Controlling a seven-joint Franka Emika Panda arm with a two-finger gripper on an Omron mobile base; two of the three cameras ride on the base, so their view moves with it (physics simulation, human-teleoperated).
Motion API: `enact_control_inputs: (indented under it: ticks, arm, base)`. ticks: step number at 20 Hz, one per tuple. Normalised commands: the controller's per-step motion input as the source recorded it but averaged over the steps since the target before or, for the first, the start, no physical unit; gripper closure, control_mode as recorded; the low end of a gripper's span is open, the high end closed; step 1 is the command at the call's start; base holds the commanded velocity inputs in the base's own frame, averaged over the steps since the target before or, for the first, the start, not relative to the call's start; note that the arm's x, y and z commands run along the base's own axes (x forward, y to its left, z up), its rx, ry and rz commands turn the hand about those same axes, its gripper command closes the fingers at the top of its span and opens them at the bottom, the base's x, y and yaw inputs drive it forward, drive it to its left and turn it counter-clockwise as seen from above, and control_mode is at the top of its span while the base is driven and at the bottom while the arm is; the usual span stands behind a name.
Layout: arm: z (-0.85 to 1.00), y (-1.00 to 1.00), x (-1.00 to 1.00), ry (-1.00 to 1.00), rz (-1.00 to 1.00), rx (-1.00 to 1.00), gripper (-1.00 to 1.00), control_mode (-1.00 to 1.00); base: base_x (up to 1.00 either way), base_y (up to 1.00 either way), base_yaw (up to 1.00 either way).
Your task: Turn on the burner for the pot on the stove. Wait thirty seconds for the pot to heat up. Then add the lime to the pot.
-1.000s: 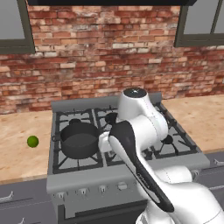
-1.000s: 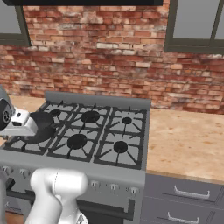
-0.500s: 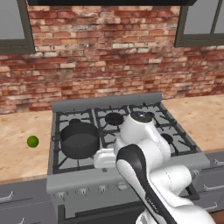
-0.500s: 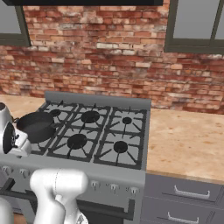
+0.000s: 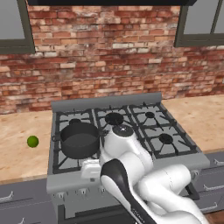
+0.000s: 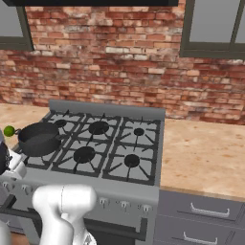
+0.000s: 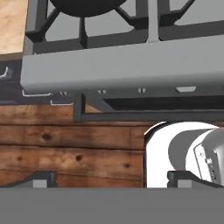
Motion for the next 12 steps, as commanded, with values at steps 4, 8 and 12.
enact_control_inputs:
  ticks: [4, 8, 12]
  arm:
    - [-0.26, 0.2, -0.04, -0.08, 0.0, -0.06, -1.0, -1.0]
    - [-0.3, 0.15, -0.03, -0.07, 0.0, 0.0, -1.0, -1.0]
    - [-0.41, 0.18, 0.0, -0.05, 0.02, 0.0, -1.0, -1.0]
  base:
    - [0.0, 0.0, 0.0]
    - [0.0, 0.0, 0.0]
    - [0.0, 0.0, 0.0]
